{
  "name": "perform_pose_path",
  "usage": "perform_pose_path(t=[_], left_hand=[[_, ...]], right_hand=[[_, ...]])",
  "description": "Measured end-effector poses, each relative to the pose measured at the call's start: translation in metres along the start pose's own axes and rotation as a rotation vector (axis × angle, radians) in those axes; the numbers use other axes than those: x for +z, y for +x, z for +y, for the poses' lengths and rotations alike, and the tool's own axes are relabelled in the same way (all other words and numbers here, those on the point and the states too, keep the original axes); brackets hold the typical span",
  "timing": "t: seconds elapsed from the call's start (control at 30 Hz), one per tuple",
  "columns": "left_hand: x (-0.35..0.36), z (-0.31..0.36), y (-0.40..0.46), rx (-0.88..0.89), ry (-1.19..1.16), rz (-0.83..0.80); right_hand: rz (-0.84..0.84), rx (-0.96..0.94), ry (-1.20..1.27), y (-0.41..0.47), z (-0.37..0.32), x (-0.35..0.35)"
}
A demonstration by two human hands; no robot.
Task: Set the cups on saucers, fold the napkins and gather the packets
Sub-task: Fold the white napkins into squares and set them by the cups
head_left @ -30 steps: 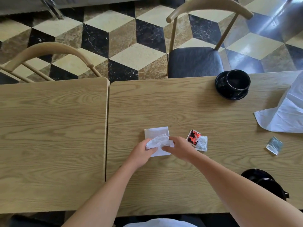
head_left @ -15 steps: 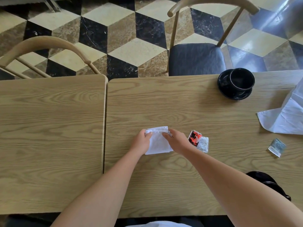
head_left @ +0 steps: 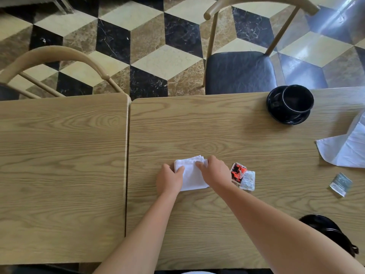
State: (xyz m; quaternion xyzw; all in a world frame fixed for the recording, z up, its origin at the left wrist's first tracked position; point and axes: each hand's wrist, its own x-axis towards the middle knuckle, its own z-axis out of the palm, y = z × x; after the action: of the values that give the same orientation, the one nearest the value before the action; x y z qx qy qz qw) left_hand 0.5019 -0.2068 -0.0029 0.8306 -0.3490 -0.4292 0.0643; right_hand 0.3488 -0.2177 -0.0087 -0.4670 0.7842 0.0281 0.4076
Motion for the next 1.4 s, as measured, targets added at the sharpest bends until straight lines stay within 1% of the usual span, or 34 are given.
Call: perform_pose_path(t=[0.07, 0.13, 0.2, 0.27, 0.4, 0.43, 0.5, 0.6, 0.67, 0.73, 0.8, 0.9, 0.97, 1.03, 1.13, 1.27, 1.4], left_hand=[[0.003, -0.003, -0.005, -0.029, -0.101, -0.005], [0.006, -0.005, -0.008, -0.1, -0.28, -0.077], [0.006, -0.006, -0.009, -0.159, -0.383, -0.157], [0.004, -0.006, -0.01, -0.154, -0.443, -0.212], [-0.004, -0.004, -0.018, -0.166, -0.738, -0.388], [-0.007, -0.003, -0.022, -0.15, -0.781, -0.434], [-0.011, -0.003, -0.03, -0.105, -0.823, -0.51], [-0.016, -0.007, -0.039, -0.054, -0.863, -0.602], [-0.017, -0.01, -0.046, -0.051, -0.872, -0.587], [-0.014, -0.016, -0.053, -0.072, -0.813, -0.466], [-0.009, -0.023, -0.061, -0.07, -0.721, -0.367], [-0.005, -0.032, -0.078, 0.013, -0.613, -0.306], [-0.004, -0.037, -0.089, 0.103, -0.555, -0.308], [-0.003, -0.039, -0.1, 0.177, -0.519, -0.346], [-0.001, -0.039, -0.116, 0.278, -0.46, -0.393], [0.002, -0.038, -0.136, 0.349, -0.449, -0.392], [0.006, -0.036, -0.151, 0.408, -0.41, -0.395]], right_hand=[[0.038, 0.011, 0.029, -0.005, -0.002, 0.005], [0.034, 0.028, 0.087, -0.008, -0.002, 0.006], [0.003, 0.053, 0.172, -0.008, 0.0, 0.004], [-0.022, 0.047, 0.265, -0.009, 0.004, 0.0], [0.003, 0.02, 0.438, -0.022, 0.014, -0.01], [0.005, 0.021, 0.479, -0.026, 0.015, -0.013], [-0.015, 0.023, 0.563, -0.036, 0.017, -0.016], [-0.103, 0.046, 0.731, -0.053, 0.021, -0.021], [-0.165, 0.026, 0.781, -0.068, 0.026, -0.025], [-0.193, 0.0, 0.751, -0.084, 0.031, -0.024], [-0.178, -0.016, 0.722, -0.101, 0.035, -0.02], [-0.16, 0.041, 0.751, -0.124, 0.041, -0.014], [-0.145, 0.106, 0.786, -0.138, 0.045, -0.011], [-0.109, 0.145, 0.832, -0.15, 0.051, -0.01], [-0.094, 0.198, 0.975, -0.164, 0.062, -0.008], [-0.112, 0.273, 1.127, -0.179, 0.078, -0.007], [-0.093, 0.271, 1.167, -0.193, 0.092, -0.012]])
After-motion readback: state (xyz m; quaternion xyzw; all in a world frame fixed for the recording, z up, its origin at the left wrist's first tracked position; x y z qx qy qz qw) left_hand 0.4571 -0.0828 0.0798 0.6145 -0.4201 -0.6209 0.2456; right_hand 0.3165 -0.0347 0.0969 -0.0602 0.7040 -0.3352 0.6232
